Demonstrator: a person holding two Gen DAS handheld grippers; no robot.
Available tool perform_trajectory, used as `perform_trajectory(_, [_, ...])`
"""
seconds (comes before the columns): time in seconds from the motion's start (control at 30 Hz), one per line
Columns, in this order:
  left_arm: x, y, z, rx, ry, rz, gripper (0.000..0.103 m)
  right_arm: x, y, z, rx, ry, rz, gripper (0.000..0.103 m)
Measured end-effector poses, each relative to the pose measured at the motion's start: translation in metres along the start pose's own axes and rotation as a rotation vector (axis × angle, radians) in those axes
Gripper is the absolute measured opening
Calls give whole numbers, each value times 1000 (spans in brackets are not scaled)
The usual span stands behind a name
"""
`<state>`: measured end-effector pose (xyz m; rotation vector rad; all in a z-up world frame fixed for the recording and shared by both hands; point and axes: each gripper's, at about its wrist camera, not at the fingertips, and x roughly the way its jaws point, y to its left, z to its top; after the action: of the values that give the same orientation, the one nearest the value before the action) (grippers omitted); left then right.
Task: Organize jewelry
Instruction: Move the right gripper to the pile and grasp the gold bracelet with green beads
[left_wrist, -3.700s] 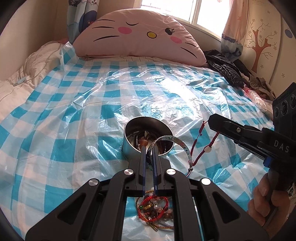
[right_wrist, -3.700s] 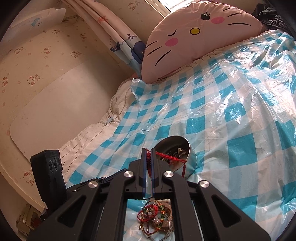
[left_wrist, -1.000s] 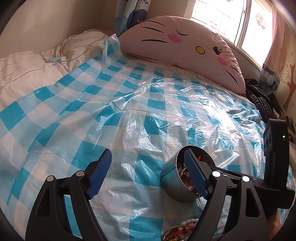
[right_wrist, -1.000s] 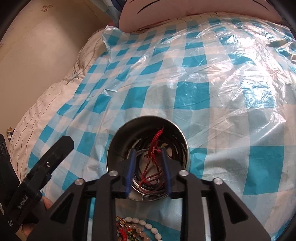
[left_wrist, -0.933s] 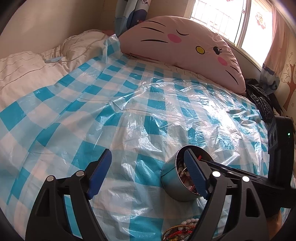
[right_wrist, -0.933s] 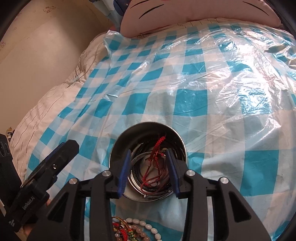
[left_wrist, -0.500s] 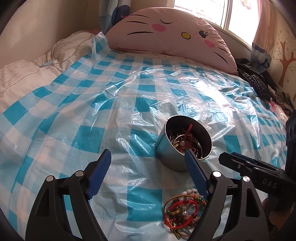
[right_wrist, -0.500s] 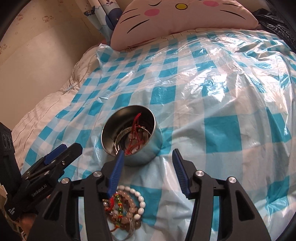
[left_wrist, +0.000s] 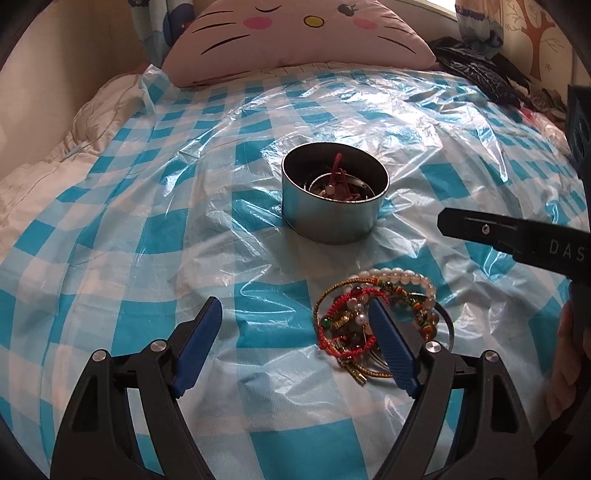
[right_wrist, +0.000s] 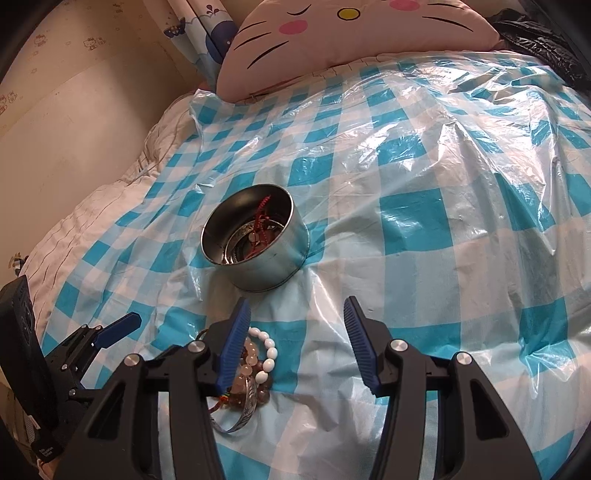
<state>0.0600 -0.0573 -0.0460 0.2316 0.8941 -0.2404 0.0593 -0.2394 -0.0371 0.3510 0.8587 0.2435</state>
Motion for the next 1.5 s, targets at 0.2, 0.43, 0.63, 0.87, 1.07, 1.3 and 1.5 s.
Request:
perform_trajectory(0.2, [4, 9, 1, 14, 62, 36, 78, 15, 31, -6, -148, 57, 49, 51])
perform_trajectory(0.43, [17, 19, 0, 58, 114, 70, 78, 32, 50, -19, -291, 119, -96, 50])
perform_trajectory(0.63, [18, 43, 0, -45, 123, 77, 78, 27, 26, -13, -210, 96, -165, 50])
perform_trajectory(0.87, [13, 29, 2, 22, 81, 89, 78, 20, 59, -14, -337, 42, -30, 47])
perform_trajectory(1.07, [14, 31, 3, 3, 87, 69, 78, 39, 64, -21, -361, 130, -4, 17])
perform_trajectory(1.3, [16, 20, 5, 65, 67, 44, 78, 51, 68, -24, -409, 159, -9, 11])
perform_trajectory(1.5, [21, 22, 4, 36, 76, -24, 78, 36, 48, -14, -298, 106, 23, 10])
